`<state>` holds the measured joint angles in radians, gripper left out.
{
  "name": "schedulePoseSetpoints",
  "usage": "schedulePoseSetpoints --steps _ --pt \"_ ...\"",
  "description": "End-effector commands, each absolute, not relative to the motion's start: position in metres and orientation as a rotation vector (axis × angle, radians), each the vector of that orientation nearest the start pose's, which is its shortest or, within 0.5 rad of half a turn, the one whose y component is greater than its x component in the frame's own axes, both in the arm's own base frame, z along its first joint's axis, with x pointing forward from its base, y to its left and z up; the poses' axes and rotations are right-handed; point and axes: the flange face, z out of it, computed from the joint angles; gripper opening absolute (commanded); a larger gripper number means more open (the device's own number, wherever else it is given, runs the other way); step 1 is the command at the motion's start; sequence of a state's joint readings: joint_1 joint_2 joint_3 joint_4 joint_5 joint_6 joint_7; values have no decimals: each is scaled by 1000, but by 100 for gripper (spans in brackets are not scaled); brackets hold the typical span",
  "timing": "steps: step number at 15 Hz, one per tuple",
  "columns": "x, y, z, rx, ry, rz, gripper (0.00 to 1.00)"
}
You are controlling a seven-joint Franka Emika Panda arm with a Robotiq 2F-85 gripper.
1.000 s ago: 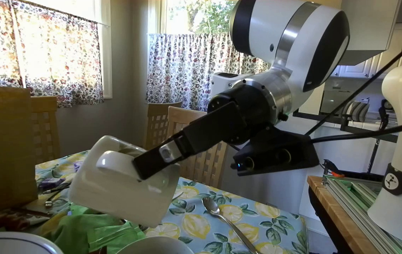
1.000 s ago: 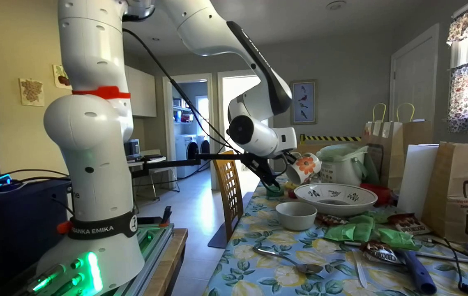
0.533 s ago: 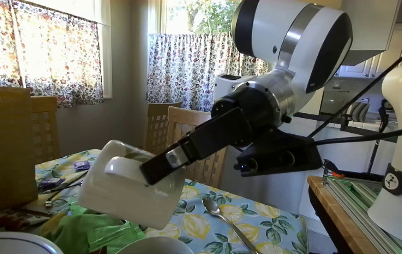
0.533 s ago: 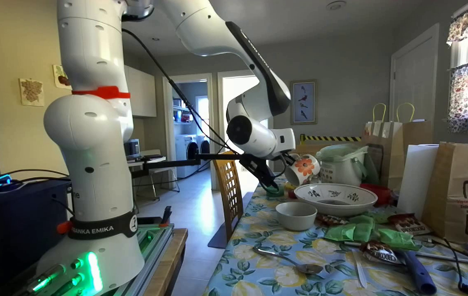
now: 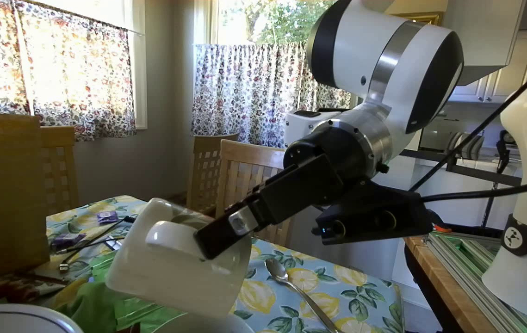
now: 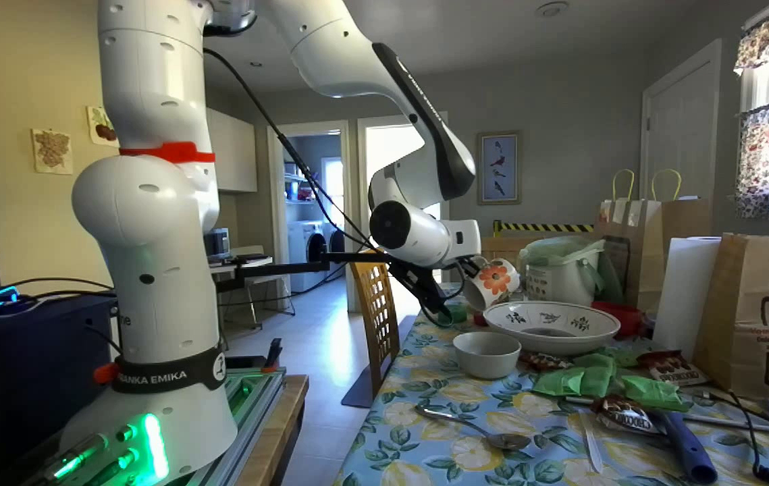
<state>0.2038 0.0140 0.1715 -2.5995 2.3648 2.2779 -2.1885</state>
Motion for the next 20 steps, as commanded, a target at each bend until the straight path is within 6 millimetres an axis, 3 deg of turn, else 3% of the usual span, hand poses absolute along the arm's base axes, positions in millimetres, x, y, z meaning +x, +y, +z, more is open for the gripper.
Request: schedulePoseSetpoints --steps 1,19,20 --pt "397 169 251 -1906 -355 -1192 3" --pt "389 165 225 -1922 -380 -1292 3" --pt "393 156 225 -1918 -382 -1290 3"
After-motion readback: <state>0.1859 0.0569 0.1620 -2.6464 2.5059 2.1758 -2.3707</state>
